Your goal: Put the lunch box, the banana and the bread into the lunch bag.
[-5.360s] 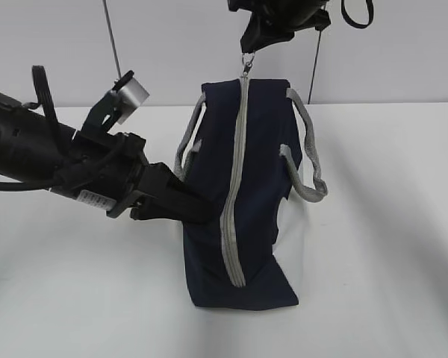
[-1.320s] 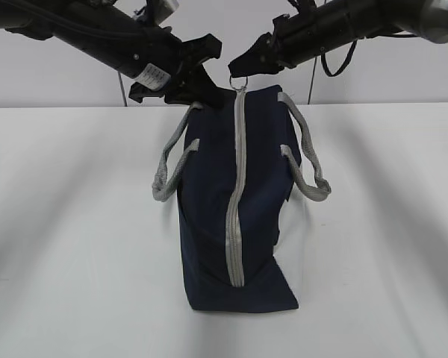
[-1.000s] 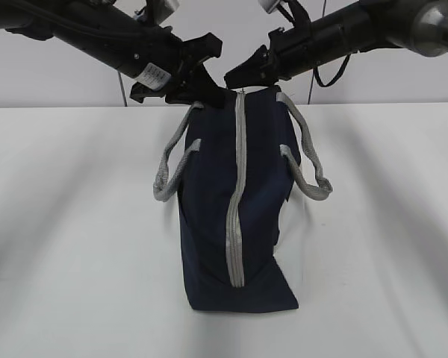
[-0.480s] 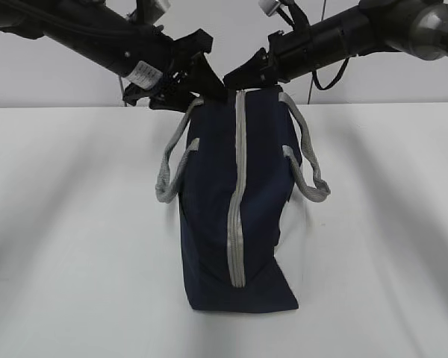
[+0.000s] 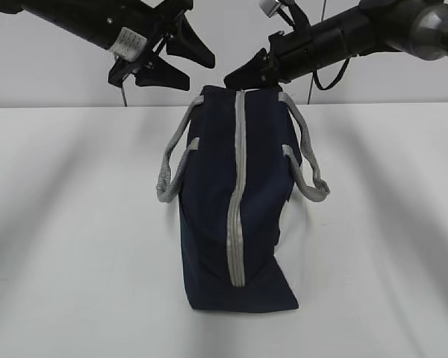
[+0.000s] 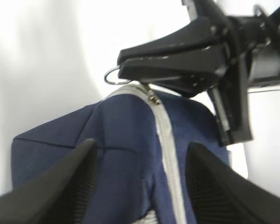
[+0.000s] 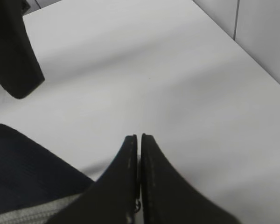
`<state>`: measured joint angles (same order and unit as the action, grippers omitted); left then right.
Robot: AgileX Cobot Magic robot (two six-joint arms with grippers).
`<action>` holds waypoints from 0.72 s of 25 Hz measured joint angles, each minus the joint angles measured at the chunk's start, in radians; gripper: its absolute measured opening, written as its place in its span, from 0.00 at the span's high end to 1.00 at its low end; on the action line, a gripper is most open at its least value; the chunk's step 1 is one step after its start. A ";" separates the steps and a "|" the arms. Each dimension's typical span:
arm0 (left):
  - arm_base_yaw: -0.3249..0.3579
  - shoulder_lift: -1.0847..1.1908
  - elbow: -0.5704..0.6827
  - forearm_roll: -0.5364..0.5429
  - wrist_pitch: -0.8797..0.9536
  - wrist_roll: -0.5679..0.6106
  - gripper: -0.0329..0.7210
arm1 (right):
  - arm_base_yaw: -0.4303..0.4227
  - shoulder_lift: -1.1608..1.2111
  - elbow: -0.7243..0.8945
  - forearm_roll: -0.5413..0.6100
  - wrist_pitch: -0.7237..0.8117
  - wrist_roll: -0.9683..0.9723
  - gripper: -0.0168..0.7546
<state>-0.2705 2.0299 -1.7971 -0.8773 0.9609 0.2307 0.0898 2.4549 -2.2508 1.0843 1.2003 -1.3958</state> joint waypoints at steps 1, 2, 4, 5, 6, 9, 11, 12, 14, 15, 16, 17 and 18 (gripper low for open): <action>0.000 0.007 -0.015 -0.002 0.008 -0.019 0.40 | 0.000 0.000 0.000 -0.002 0.000 0.000 1.00; 0.000 0.022 -0.034 -0.002 0.023 -0.034 0.40 | 0.000 0.000 0.000 -0.002 0.000 0.000 1.00; 0.000 0.066 -0.075 0.001 0.062 -0.065 0.40 | 0.000 0.000 0.000 -0.002 0.000 0.000 1.00; 0.000 0.087 -0.096 0.002 0.082 -0.076 0.40 | 0.000 0.000 0.000 -0.002 0.000 0.000 1.00; 0.000 0.111 -0.117 0.003 0.098 -0.088 0.40 | 0.000 0.000 0.000 -0.002 0.000 0.000 1.00; 0.000 0.166 -0.172 0.020 0.124 -0.120 0.40 | 0.000 0.000 0.000 -0.004 0.004 0.000 1.00; 0.000 0.185 -0.195 0.024 0.126 -0.129 0.40 | 0.000 0.000 0.000 -0.006 0.006 0.000 1.00; 0.000 0.188 -0.204 0.023 0.127 -0.132 0.41 | 0.000 0.000 0.000 -0.006 0.006 0.000 1.00; -0.002 0.190 -0.209 0.022 0.127 -0.133 0.42 | 0.000 0.000 0.000 -0.008 0.006 0.000 1.00; -0.004 0.190 -0.210 0.019 0.127 -0.133 0.43 | 0.000 0.000 0.000 -0.009 0.008 0.000 1.00; -0.007 0.190 -0.212 0.017 0.127 -0.134 0.46 | 0.000 0.000 0.000 -0.009 0.008 0.000 1.00; -0.011 0.190 -0.213 0.016 0.127 -0.134 0.49 | 0.000 0.000 0.000 -0.012 0.008 0.000 1.00; -0.017 0.190 -0.214 0.015 0.127 -0.135 0.51 | 0.000 0.000 0.000 -0.016 0.008 0.000 1.00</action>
<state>-0.2879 2.2203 -2.0109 -0.8623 1.0876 0.0958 0.0898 2.4549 -2.2508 1.0686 1.2078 -1.3958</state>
